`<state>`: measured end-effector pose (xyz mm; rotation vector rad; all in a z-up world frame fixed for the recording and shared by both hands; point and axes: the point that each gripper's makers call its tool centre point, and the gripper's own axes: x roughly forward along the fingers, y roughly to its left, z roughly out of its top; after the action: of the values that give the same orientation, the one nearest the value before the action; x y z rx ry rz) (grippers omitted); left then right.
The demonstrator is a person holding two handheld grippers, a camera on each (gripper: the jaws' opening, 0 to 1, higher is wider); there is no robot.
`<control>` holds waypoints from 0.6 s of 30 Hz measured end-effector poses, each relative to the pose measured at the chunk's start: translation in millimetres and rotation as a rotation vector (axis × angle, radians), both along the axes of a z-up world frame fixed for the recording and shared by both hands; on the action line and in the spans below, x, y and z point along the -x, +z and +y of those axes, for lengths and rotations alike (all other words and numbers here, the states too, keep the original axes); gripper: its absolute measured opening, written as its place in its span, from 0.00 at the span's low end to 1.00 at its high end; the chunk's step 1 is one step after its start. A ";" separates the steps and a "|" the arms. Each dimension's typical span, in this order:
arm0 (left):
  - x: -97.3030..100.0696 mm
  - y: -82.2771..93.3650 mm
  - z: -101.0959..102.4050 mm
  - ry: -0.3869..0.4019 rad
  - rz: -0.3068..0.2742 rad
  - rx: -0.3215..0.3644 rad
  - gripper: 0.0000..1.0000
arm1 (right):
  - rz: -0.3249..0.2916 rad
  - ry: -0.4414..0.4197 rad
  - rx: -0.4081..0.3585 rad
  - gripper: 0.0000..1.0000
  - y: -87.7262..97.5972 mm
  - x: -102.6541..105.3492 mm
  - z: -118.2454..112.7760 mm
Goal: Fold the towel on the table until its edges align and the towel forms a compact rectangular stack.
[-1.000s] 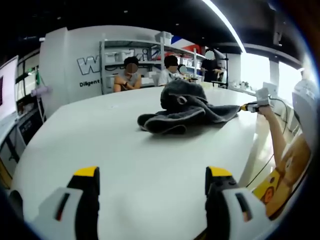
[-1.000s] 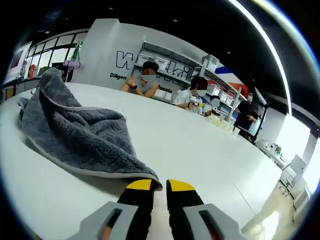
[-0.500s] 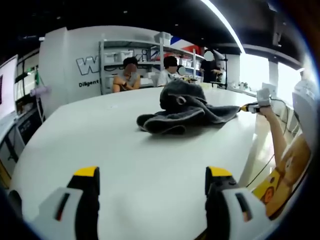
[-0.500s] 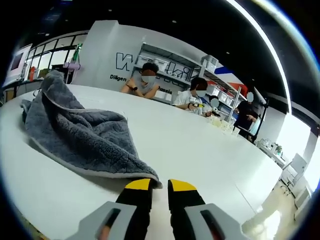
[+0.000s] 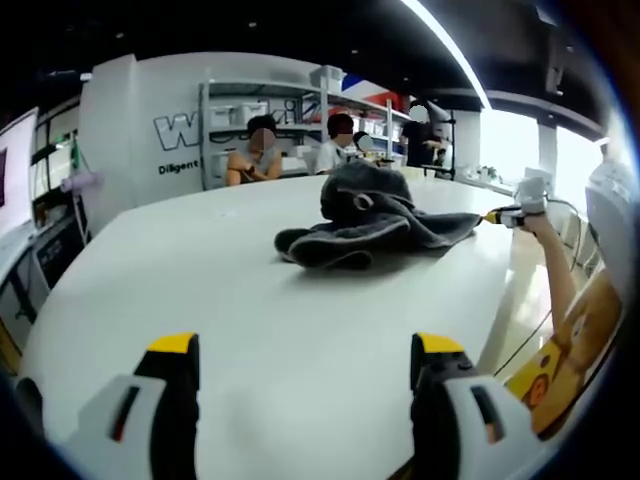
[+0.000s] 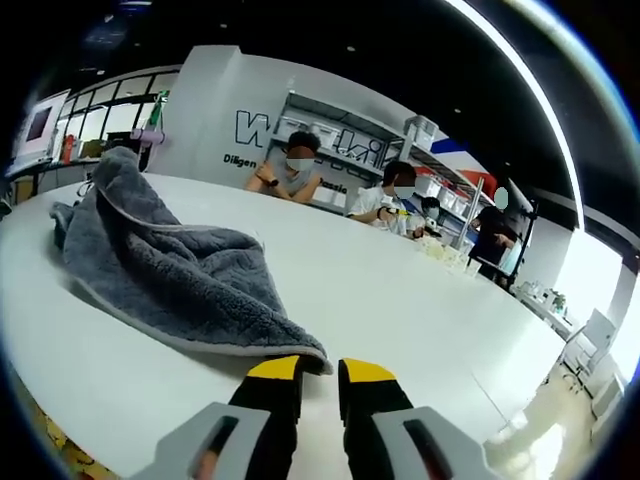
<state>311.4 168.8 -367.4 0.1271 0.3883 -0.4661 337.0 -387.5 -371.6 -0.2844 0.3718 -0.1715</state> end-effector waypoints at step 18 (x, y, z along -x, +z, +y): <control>1.8 -0.4 1.7 0.003 -0.003 0.007 0.92 | -0.065 0.125 -0.053 0.23 17.0 7.7 41.5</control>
<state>309.6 170.5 -367.7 0.1200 0.3841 -0.4641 329.4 -346.1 -354.6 -0.2480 0.2928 -0.0481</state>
